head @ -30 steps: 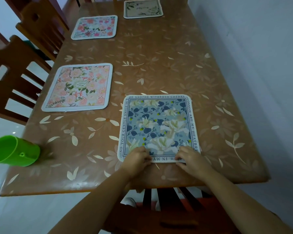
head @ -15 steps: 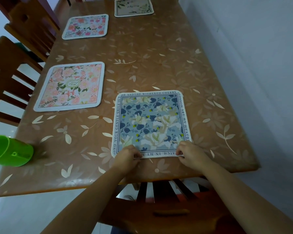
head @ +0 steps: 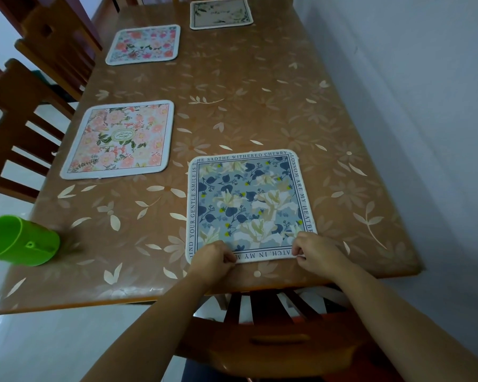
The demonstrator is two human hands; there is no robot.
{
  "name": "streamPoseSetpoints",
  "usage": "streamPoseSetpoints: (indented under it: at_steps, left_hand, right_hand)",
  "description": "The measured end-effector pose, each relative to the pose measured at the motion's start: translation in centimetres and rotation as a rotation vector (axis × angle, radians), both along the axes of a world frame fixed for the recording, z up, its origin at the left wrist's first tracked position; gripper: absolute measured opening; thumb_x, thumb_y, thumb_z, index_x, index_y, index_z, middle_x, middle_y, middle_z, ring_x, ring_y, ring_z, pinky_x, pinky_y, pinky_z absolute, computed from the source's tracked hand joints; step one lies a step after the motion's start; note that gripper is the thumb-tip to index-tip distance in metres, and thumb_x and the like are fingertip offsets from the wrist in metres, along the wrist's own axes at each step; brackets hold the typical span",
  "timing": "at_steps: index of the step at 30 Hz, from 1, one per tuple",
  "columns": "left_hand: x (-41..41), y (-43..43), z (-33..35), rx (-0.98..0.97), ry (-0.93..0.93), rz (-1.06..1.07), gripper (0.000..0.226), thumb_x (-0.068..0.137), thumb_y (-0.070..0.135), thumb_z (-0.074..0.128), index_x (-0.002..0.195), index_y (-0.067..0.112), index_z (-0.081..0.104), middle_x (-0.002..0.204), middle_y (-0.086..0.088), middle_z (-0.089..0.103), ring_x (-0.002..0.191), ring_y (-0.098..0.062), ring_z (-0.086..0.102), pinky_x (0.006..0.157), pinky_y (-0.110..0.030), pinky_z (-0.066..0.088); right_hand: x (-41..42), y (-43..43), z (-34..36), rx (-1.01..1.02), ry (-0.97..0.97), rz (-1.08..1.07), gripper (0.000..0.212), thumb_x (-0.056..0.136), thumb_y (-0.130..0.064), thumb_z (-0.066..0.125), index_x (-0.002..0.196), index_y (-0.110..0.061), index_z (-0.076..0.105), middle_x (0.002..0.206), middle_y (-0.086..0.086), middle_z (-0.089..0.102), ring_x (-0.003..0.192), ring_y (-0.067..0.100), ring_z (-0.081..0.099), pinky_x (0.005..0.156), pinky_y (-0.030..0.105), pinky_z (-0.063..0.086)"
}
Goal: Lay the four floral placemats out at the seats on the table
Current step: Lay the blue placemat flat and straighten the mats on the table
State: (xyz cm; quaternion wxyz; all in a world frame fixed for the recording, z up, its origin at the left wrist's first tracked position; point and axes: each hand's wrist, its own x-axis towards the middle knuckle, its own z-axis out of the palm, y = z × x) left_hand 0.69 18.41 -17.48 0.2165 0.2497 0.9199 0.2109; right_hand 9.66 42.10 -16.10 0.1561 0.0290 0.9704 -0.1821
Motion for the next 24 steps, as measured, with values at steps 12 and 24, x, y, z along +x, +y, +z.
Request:
streamPoseSetpoints:
  at_steps: [12, 24]
  left_hand:
    - [-0.3, -0.4, -0.5, 0.008, 0.041, -0.033, 0.014, 0.076, 0.018, 0.069, 0.089, 0.012, 0.067, 0.101, -0.006, 0.059, 0.097, -0.021, 0.054, 0.074, -0.021, 0.036]
    - [-1.0, -0.9, -2.7, -0.335, 0.19, -0.112, 0.095, 0.076, 0.074, 0.037, 0.144, 0.021, -0.005, 0.153, -0.008, -0.014, 0.139, -0.024, -0.017, 0.111, -0.048, 0.0]
  right_hand:
    - [0.2, 0.0, -0.5, -0.022, 0.02, -0.005, 0.013, 0.082, -0.01, 0.053, 0.093, -0.015, 0.06, 0.102, 0.0, 0.056, 0.098, 0.014, 0.051, 0.071, 0.018, 0.033]
    - [0.1, -0.9, -2.5, 0.069, -0.06, -0.106, 0.075, 0.083, -0.058, 0.048, 0.143, -0.035, 0.01, 0.155, 0.002, -0.008, 0.14, 0.024, -0.014, 0.112, 0.052, 0.001]
